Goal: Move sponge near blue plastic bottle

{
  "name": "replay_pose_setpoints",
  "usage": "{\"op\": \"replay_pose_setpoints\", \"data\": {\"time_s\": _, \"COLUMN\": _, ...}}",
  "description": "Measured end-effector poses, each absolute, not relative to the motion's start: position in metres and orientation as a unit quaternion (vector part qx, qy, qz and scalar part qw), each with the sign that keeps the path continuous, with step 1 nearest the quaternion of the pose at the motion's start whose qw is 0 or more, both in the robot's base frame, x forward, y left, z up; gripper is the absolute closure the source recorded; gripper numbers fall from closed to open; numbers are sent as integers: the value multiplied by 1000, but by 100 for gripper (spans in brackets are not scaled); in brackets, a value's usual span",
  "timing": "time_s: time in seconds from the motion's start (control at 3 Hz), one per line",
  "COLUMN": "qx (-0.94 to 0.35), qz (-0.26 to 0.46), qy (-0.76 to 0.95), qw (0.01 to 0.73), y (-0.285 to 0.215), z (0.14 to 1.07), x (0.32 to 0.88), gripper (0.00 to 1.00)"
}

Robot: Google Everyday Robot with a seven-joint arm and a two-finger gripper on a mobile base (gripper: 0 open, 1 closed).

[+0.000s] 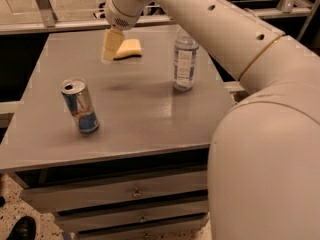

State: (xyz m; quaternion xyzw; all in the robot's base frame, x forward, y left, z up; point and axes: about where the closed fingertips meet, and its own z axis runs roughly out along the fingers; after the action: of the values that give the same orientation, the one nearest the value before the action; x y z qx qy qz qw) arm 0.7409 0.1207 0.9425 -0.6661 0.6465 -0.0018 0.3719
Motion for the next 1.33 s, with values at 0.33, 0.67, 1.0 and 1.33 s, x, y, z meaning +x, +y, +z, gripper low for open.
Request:
{"op": "replay_pose_setpoints", "data": {"time_s": 0.33, "qx": -646, "qz": 15, "qy": 677, "qw": 354, "y": 122, "z": 914, "x": 757, "gripper": 0}}
{"op": "replay_pose_setpoints", "data": {"time_s": 0.67, "qx": -624, "qz": 42, "qy": 700, "qw": 345, "y": 126, "z": 892, "x": 767, "gripper": 0}}
{"op": "replay_pose_setpoints", "data": {"time_s": 1.0, "qx": -605, "qz": 69, "qy": 716, "qw": 341, "y": 131, "z": 878, "x": 776, "gripper": 0}}
{"op": "replay_pose_setpoints", "data": {"time_s": 1.33, "qx": -571, "qz": 97, "qy": 741, "qw": 339, "y": 132, "z": 865, "x": 790, "gripper": 0}}
